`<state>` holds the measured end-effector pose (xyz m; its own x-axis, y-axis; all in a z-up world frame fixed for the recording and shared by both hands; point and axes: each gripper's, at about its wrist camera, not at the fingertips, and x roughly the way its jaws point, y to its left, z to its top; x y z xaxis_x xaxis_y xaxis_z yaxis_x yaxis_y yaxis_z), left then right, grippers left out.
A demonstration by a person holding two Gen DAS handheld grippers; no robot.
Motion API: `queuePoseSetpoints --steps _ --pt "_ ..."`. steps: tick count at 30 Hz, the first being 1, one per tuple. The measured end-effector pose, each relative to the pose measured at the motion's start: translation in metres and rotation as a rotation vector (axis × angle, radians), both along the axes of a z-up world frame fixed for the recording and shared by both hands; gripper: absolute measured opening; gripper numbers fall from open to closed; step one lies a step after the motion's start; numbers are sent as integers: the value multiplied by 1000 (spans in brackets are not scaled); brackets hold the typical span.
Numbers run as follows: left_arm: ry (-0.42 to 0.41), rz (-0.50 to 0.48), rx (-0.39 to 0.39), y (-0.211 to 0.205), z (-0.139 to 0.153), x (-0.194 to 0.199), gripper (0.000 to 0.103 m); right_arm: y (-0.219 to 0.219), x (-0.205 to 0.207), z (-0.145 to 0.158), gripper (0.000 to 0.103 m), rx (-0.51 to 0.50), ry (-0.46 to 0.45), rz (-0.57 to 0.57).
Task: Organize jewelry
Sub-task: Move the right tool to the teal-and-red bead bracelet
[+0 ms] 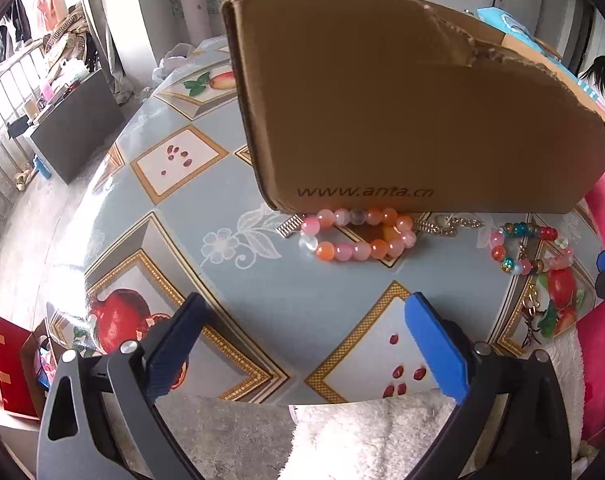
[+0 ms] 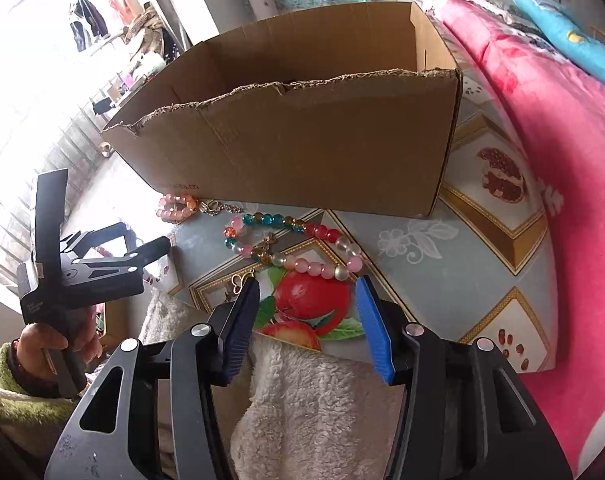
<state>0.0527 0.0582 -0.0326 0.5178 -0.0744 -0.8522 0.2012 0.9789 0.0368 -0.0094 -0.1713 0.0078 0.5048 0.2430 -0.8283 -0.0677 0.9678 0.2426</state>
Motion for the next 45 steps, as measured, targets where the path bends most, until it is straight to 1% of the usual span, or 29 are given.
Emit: queuePoseSetpoints --steps 3,7,11,13,14,15,16,18,20,24,26,28,30,32,33,34,35,36,37,38,40,41,42,45 --pt "-3 1 -6 0 0 0 97 1 10 1 48 -10 11 0" --pt "-19 -11 -12 -1 0 3 97 2 16 8 49 -11 -32 -22" --pt "-8 2 -14 0 1 9 97 3 15 8 49 38 -45 -39" --pt "-27 7 -19 1 0 7 97 6 13 13 53 25 -71 -36" --pt "-34 10 -20 1 0 6 97 7 11 18 59 12 -95 -38" --pt "-35 13 -23 1 0 6 97 8 8 24 69 -7 -124 -45" --pt "-34 16 -24 2 0 5 97 7 5 30 74 -23 -151 -53" --pt "-33 18 -21 1 0 5 98 8 2 39 90 -58 -193 -65" --pt "-34 19 -20 0 0 2 98 11 0 46 95 -109 -227 -78" --pt "-44 17 -19 0 0 -2 98 19 -3 52 95 -221 -304 -107" --pt "-45 12 -21 1 0 -3 98 21 -3 52 95 -246 -315 -92" --pt "-58 7 -21 1 0 -5 98 21 -3 49 95 -234 -327 -54" --pt "-76 -10 -23 2 0 -8 98 20 -1 47 95 -186 -323 -9" --pt "-76 -22 -16 1 2 -10 97 19 2 46 95 -136 -310 0" --pt "-107 -30 -20 1 6 -14 97 19 4 45 95 -119 -306 -3" --pt "-147 -48 -38 0 11 -18 97 18 6 43 91 -95 -303 1" --pt "-183 -83 -67 -2 17 -22 97 18 9 40 84 -80 -291 6" --pt "-202 -108 -82 -4 21 -25 93 17 13 36 76 -62 -272 13" --pt "-215 -134 -91 -8 24 -26 91 19 16 33 72 -48 -255 18" --pt "-221 -158 -94 -11 26 -26 85 20 19 29 65 -27 -235 27" --pt "-217 -199 -94 -19 26 -24 75 20 26 21 57 15 -196 41" --pt "-212 -214 -98 -22 26 -22 68 21 27 19 55 29 -185 46" --pt "-205 -227 -104 -25 25 -21 63 21 29 18 51 40 -180 51" --pt "-194 -275 -149 -32 28 -21 58 19 29 14 49 38 -169 62"
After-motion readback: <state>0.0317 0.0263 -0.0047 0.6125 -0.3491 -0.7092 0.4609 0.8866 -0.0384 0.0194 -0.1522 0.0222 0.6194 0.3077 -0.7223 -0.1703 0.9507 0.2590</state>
